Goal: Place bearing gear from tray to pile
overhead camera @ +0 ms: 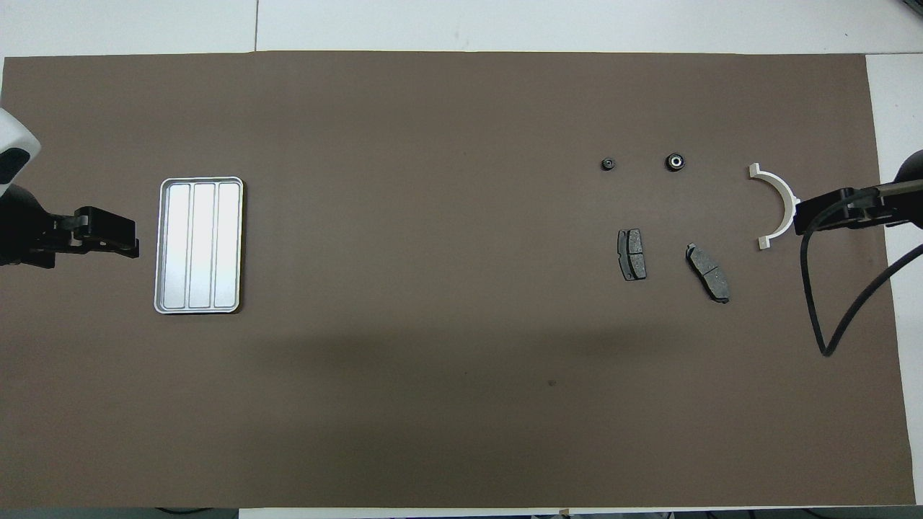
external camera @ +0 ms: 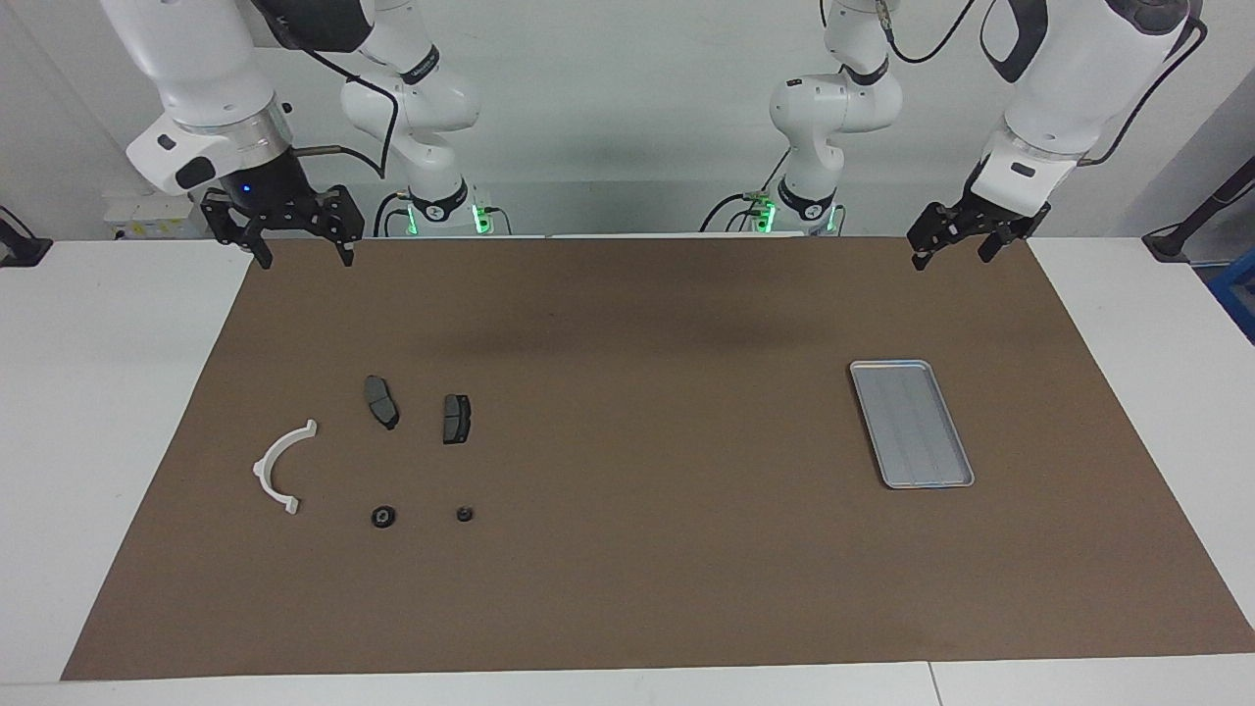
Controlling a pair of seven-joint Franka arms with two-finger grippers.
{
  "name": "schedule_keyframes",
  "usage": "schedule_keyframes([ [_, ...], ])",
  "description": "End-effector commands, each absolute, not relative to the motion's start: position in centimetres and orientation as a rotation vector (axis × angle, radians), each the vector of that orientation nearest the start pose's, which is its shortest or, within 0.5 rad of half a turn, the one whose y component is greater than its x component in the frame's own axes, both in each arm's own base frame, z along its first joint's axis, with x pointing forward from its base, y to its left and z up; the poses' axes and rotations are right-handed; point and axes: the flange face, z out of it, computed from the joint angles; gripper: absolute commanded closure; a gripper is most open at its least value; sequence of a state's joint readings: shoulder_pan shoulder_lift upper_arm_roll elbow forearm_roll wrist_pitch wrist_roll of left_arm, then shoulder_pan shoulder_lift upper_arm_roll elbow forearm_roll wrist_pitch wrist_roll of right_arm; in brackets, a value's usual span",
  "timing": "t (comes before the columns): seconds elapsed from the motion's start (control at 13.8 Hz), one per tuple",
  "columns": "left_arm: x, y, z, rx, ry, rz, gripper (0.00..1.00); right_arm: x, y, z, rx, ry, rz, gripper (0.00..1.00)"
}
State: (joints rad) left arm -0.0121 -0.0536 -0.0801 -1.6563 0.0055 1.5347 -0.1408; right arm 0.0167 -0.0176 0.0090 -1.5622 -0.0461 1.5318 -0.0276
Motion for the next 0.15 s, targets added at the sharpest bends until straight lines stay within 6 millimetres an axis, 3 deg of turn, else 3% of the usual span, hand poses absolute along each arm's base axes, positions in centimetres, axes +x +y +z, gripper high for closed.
schedule_keyframes([
  [0.0,52.40,-4.89,61.14,-3.132,-0.080,0.098,0.00,54.39,0.66,63.57,-3.175,-0.094,-0.002,0.00],
  [0.07,52.36,-4.88,61.22,-3.133,-0.080,0.096,0.00,54.39,0.74,63.56,-3.167,-0.094,-0.002,0.00],
])
